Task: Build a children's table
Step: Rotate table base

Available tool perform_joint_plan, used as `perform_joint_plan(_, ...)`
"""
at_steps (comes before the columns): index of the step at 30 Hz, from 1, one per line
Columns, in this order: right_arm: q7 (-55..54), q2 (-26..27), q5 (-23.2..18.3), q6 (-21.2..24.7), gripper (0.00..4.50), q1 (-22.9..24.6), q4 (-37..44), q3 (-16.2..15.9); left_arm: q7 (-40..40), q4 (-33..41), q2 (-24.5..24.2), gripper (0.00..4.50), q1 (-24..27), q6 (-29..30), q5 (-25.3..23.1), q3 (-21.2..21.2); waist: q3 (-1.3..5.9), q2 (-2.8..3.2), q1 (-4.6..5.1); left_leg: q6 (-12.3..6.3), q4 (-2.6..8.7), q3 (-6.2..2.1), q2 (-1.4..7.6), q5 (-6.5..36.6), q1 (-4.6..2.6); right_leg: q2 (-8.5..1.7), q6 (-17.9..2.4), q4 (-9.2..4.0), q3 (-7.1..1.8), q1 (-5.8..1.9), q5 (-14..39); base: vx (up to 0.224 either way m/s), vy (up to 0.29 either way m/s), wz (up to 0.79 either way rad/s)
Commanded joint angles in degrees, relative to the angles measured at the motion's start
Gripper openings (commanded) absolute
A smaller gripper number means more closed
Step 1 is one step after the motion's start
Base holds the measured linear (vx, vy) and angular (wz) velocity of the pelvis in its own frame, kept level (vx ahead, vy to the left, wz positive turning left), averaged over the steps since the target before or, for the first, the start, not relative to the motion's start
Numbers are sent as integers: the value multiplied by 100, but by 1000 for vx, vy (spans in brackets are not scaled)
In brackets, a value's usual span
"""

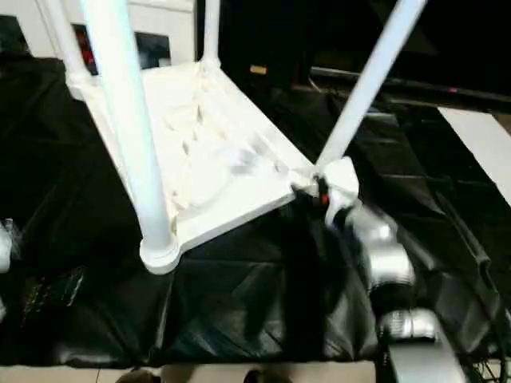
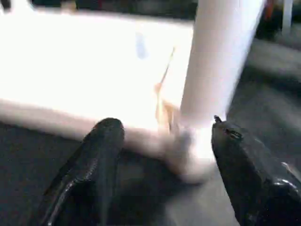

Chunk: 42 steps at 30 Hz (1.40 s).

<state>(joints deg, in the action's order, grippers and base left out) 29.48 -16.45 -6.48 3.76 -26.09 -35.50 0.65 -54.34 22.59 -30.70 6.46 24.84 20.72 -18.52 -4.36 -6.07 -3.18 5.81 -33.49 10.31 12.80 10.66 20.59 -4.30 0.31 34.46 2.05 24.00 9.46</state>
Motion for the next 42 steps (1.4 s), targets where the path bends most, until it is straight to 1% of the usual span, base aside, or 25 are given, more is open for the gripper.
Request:
perform_joint_plan(1,-121,-32,-70,68,299,102,215,25,-78,-76,117,371,-224,85,132,271,406,149,-6,14,394,77,-10,1047,-68,-161,-1079,-251,-163,-250,668,0,0,0)
perform_joint_plan(2,-176,-24,-48,83,299,164,269,1,-109,-141,168,371,-349,80,115,371,418,176,-10,30,390,68,-12,1055,-63,-168,-1080,-239,-165,-263,682,0,0,0)
perform_joint_plan(3,-228,-23,-3,84,299,260,342,-32,-133,-268,239,383,-537,44,69,518,402,139,2,42,395,67,-15,1151,-40,-169,-1034,-268,-165,-267,879,0,0,0)
perform_joint_plan(4,-254,-17,21,68,299,299,351,-45,-138,-374,280,397,-663,4,39,603,392,146,11,73,391,63,-22,1435,-54,-175,-933,-309,-168,-240,1359,0,0,0)
perform_joint_plan(6,-333,19,74,117,299,345,318,-33,-192,-661,348,408,-982,-85,34,825,387,141,13,108,383,56,-22,1678,-82,-183,-831,-362,-168,-206,1782,0,0,0)
perform_joint_plan(7,-355,33,111,110,299,346,292,-39,-216,-747,384,408,-1109,-100,73,910,386,169,13,128,393,38,-24,1712,-69,-188,-808,-361,-168,-217,1859,0,0,0)
perform_joint_plan(9,-380,48,171,117,299,340,250,-63,-228,-824,466,420,-1280,-80,149,1018,394,148,8,157,393,31,-22,1778,-77,-185,-765,-379,-155,-207,2006,0,0,0)
perform_joint_plan(11,-419,81,337,124,299,244,47,-170,-261,-867,664,445,-1581,13,321,1233,395,193,3,192,397,14,-22,1800,-65,-187,-781,-374,-147,-213,2015,0,0,0)
perform_joint_plan(14,-549,187,524,72,299,-56,-452,-326,-311,-819,920,445,-1826,167,435,1567,411,225,9,248,390,2,-21,1794,-55,-191,-900,-349,-133,-222,1876,0,0,0)
perform_joint_plan(15,-585,226,544,78,299,-144,-583,-351,-327,-824,975,445,-1879,183,444,1654,423,200,6,224,377,8,-28,1751,-49,-193,-910,-345,-136,-233,1790,0,0,0)
perform_joint_plan(19,-825,482,659,-104,299,-662,-1358,-450,-395,-981,1342,445,-2143,162,387,2249,452,195,-10,159,350,35,-22,1448,-44,-197,-1044,-296,-140,-242,1409,0,0,0)
perform_joint_plan(20,-825,482,659,-104,299,-662,-1358,-450,-395,-981,1342,445,-2143,162,387,2249,453,198,-3,165,345,33,-27,1414,-36,-194,-1062,-284,-139,-248,1386,0,0,0)
perform_joint_plan(22,-884,644,616,-179,299,-875,-1613,-388,-322,-1138,1618,445,-2313,131,268,2598,466,197,-1,164,343,26,-27,1259,-14,-190,-1067,-253,-133,-287,1137,0,0,0)
perform_joint_plan(23,-902,676,617,-197,299,-918,-1663,-379,-300,-1189,1688,445,-2360,109,229,2676,466,179,10,156,347,23,-32,1236,1,-179,-1051,-252,-128,-304,1133,0,0,0)
perform_joint_plan(24,-924,729,624,-220,299,-985,-1737,-373,-243,-1303,1838,445,-2462,66,163,2799,468,195,3,161,339,28,-25,1248,-28,-189,-1060,-258,-128,-286,1136,0,0,0)
perform_joint_plan(25,-928,766,639,-250,299,-1042,-1820,-366,-191,-1402,1952,445,-2548,48,129,2875,466,184,28,163,342,20,-29,1249,10,-191,-1060,-252,-128,-316,1130,0,0,0)
perform_joint_plan(26,-878,824,634,-296,299,-1085,-1866,-371,-141,-1536,2127,445,-2652,-19,68,2992,458,191,33,169,347,19,-28,1309,1,-192,-1052,-264,-124,-302,1215,0,0,0)
perform_joint_plan(27,-839,862,628,-328,299,-1112,-1898,-373,-111,-1626,2241,445,-2720,-63,30,3068,470,192,53,165,332,20,-30,1384,-11,-194,-1037,-280,-123,-301,1286,0,0,0)
perform_joint_plan(32,-783,951,640,-350,299,-1157,-1962,-436,-39,-1889,2550,445,-2914,-178,-76,3315,481,171,126,132,332,-17,-32,1314,71,-222,-966,-286,-105,-359,1422,0,0,0)
perform_joint_plan(33,-802,975,656,-402,299,-1198,-2055,-456,-3,-1959,2641,445,-2970,-215,-90,3395,477,169,127,122,326,-13,-33,1328,56,-219,-976,-291,-102,-347,1427,0,0,0)
perform_joint_plan(34,-870,992,669,-434,299,-1218,-2116,-457,53,-2060,2809,445,-3047,-270,-135,3526,477,225,128,111,322,-12,-31,1387,22,-213,-1021,-294,-104,-319,1420,0,0,0)
perform_joint_plan(35,-870,992,669,-434,299,-1218,-2116,-457,53,-2060,2809,445,-3047,-270,-135,3526,467,202,147,95,323,1,-31,1448,14,-199,-1032,-323,-103,-302,1450,0,0,0)
perform_joint_plan(40,-1041,934,764,-524,299,-1124,-2069,-442,138,-2246,3090,445,-3156,-450,-289,3771,475,186,168,55,329,-13,-25,1550,20,-198,-1097,-320,-90,-323,1430,0,0,0)
perform_joint_plan(41,-1029,874,769,-521,299,-1041,-1956,-437,114,-2207,3043,445,-3126,-446,-283,3757,473,224,186,41,320,-1,-25,1608,-7,-188,-1123,-336,-92,-299,1400,0,0,0)
perform_joint_plan(42,-1022,842,770,-519,299,-997,-1896,-435,100,-2185,3015,445,-3110,-442,-277,3748,468,215,188,30,317,1,-31,1641,-6,-184,-1114,-340,-90,-303,1441,0,0,0)
